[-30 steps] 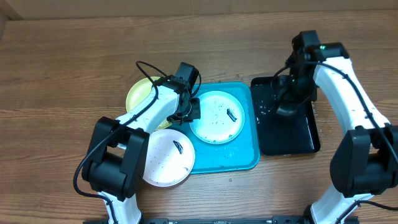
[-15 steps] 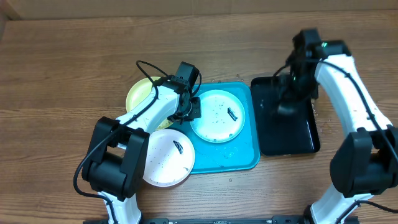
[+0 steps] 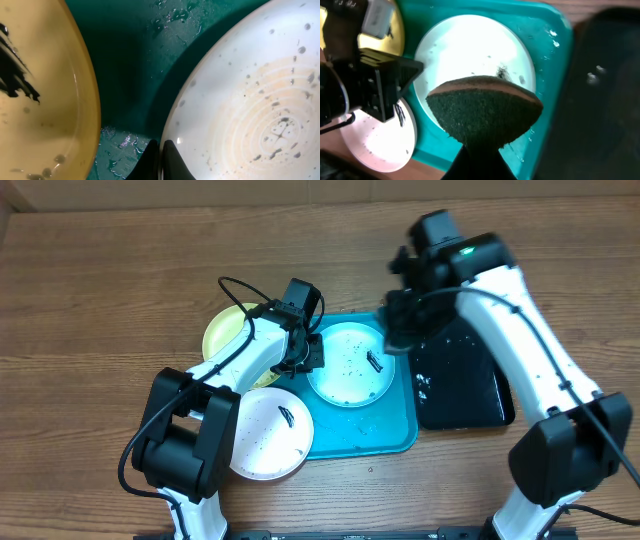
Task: Clean dirty plates on tray and stack at the side
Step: 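Scrub the teal-rimmed plate with the sponge in the right gripper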
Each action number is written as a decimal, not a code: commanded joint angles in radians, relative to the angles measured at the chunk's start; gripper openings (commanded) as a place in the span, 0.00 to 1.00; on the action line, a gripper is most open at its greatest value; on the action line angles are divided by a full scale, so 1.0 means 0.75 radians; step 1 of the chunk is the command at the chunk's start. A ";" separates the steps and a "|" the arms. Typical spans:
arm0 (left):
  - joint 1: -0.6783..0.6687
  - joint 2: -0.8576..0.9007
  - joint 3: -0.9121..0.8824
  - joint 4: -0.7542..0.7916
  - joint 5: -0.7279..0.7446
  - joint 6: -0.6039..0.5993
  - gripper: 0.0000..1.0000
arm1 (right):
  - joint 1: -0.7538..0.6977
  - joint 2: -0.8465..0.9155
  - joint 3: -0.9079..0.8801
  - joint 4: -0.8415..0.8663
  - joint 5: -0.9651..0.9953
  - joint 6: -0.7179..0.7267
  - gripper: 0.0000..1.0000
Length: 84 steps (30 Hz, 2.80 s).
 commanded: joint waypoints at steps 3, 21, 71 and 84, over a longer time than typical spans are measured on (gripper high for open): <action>0.008 0.015 -0.011 0.001 -0.018 -0.019 0.04 | 0.152 -0.018 -0.122 0.111 0.332 0.128 0.04; 0.008 0.015 -0.011 -0.011 -0.018 -0.019 0.04 | 0.204 -0.012 -0.662 0.783 0.465 0.036 0.04; 0.005 0.015 -0.011 -0.051 -0.008 -0.008 0.04 | 0.079 0.197 -0.742 0.783 -0.192 -0.199 0.04; 0.005 0.015 -0.011 -0.045 0.027 -0.008 0.04 | 0.083 0.197 -0.715 0.689 -0.437 -0.260 0.04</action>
